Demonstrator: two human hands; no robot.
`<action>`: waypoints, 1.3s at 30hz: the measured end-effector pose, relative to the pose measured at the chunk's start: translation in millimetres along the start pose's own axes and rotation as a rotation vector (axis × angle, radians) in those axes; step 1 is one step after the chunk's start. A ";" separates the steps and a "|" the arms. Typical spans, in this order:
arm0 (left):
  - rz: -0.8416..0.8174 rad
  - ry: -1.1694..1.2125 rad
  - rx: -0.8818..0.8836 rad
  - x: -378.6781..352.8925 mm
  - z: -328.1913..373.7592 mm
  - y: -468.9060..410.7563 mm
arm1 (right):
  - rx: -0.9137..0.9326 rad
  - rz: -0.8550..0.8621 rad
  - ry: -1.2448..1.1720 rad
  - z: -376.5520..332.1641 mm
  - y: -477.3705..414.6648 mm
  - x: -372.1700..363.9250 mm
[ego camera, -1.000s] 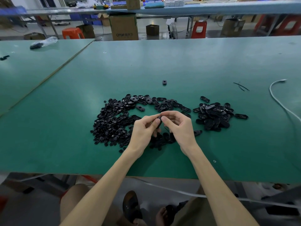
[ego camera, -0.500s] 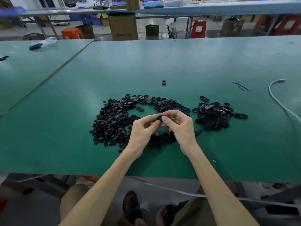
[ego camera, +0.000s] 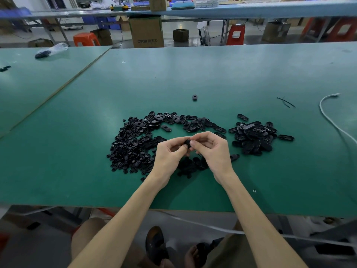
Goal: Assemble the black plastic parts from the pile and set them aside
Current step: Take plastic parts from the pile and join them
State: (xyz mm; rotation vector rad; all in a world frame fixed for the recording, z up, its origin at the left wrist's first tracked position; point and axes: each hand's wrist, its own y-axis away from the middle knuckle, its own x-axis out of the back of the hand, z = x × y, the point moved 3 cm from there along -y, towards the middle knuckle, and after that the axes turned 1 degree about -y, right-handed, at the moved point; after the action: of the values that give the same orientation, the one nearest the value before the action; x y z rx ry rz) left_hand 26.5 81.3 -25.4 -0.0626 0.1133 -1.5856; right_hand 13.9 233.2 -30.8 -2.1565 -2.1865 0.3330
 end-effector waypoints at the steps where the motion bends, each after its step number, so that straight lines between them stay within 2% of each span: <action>1: 0.001 -0.004 0.002 0.0 -0.1 0.0 | -0.002 0.000 0.000 0.0 0.1 -0.1; 18: 0.018 -0.037 -0.018 3.3 -2.2 -1.5 | -0.011 0.048 -0.017 0.7 -0.6 1.4; 21: 0.017 -0.129 -0.041 1.2 6.5 -8.1 | 0.002 0.085 -0.016 1.5 -1.3 1.9; 25: 0.084 -0.377 -0.160 -10.9 35.7 -28.9 | -0.015 0.142 -0.001 1.3 -2.2 1.9; 27: 0.048 -0.410 -0.183 -27.9 51.1 -39.7 | -0.015 0.087 0.057 1.5 -3.1 0.2; 31: -0.146 -0.472 -0.183 -81.3 68.0 -59.9 | -0.074 0.032 0.196 2.5 -3.8 -0.1; 35: -0.250 -0.491 -0.122 -127.8 67.6 -74.9 | -0.089 0.057 0.137 5.0 -1.2 3.6; 39: -0.205 -0.433 -0.025 -129.8 57.0 -81.7 | -0.127 0.040 0.068 3.1 -1.2 0.6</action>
State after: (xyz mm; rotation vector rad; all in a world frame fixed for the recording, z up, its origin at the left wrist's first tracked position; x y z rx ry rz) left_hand -46.0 210.4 44.3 -0.4463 -0.2179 -1.7393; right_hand 12.1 233.4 -33.6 -2.2422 -2.1866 0.1238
